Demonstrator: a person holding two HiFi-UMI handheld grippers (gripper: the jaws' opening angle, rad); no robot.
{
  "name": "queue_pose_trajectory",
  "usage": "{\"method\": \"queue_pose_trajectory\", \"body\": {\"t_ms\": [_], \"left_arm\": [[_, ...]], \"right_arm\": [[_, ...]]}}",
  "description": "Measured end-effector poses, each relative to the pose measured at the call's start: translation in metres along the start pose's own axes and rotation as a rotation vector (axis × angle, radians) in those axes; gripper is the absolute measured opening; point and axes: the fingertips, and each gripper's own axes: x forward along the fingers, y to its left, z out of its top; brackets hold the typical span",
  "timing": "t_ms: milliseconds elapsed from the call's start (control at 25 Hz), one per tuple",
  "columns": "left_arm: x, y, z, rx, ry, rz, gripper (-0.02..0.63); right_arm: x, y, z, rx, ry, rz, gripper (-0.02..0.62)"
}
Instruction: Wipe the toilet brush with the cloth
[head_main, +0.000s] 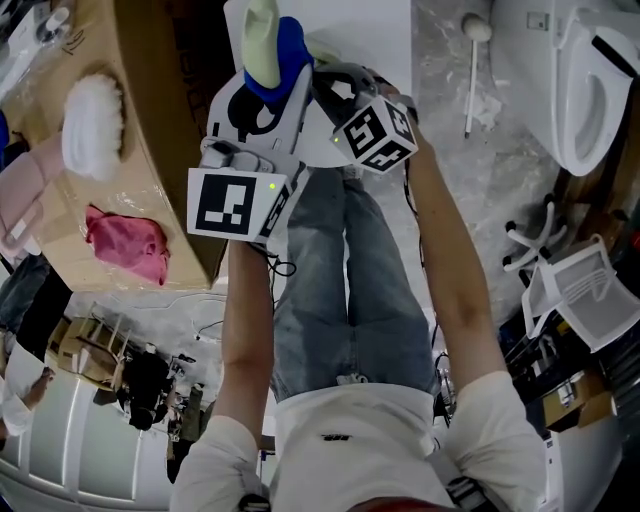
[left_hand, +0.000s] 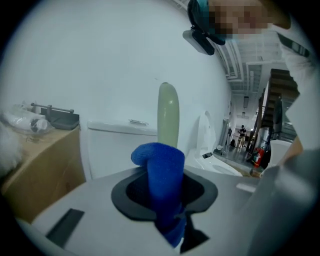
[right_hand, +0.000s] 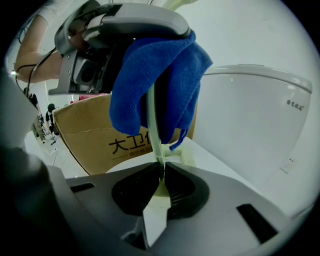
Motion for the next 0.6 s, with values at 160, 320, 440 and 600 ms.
{"method": "queue_pose_trajectory", "body": {"t_ms": [160, 320, 440, 600], "left_arm": [[0.006, 0.003, -0.021, -0.015, 0.012, 0.009, 0.108], [0.012, 0.005, -0.043, -0.019, 0.033, 0.016, 0.106], [0.017, 0.007, -0.058, -0.033, 0.044, 0.022, 0.106], [0.025, 0.008, -0.078, -0.032, 0.062, 0.015, 0.106]], "right_arm": [[0.0, -0.001, 0.001, 0.001, -0.006, -0.005, 0.031], [0.0, -0.001, 0.001, 0.004, -0.01, -0.007, 0.031], [-0.001, -0.001, 0.001, 0.01, -0.014, -0.014, 0.029], [-0.001, -0.001, -0.001, 0.015, -0.024, -0.029, 0.029]]}}
